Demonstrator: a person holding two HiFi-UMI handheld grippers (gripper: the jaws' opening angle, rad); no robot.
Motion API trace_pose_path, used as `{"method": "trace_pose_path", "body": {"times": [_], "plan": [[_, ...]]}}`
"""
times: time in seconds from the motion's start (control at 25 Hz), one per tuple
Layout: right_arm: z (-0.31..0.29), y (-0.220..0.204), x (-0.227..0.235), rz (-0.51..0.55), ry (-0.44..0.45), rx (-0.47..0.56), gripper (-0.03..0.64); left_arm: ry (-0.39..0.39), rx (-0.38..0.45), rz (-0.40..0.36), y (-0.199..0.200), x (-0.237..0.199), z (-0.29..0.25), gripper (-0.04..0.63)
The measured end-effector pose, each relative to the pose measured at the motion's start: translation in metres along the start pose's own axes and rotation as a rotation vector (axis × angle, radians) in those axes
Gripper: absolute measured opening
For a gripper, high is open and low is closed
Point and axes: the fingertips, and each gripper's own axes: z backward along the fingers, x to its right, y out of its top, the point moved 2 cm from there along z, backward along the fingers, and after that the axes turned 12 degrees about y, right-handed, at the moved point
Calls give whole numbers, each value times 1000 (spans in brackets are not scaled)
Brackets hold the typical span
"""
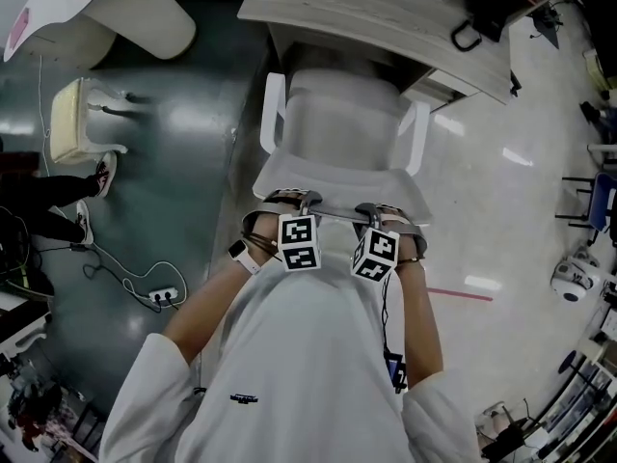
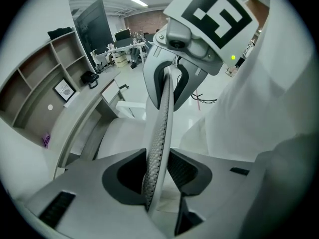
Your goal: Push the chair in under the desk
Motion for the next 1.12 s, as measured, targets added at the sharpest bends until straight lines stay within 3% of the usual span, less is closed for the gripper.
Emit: {"method": "trace_pose_path", "body": {"times": [0.2, 0.48, 0.84, 1.12], "plan": [[5, -1, 0, 0, -34, -7, 97, -9, 53, 49, -1, 0, 5, 130], [22, 6, -6, 33, -72, -26, 107, -36, 61, 35, -2, 1, 7, 123], [25, 6, -1, 15, -93, 43, 100, -52, 55, 28, -2, -3, 4, 120], [23, 10, 18, -28, -138, 61, 104, 6, 55, 33, -4, -23, -3, 124]]}}
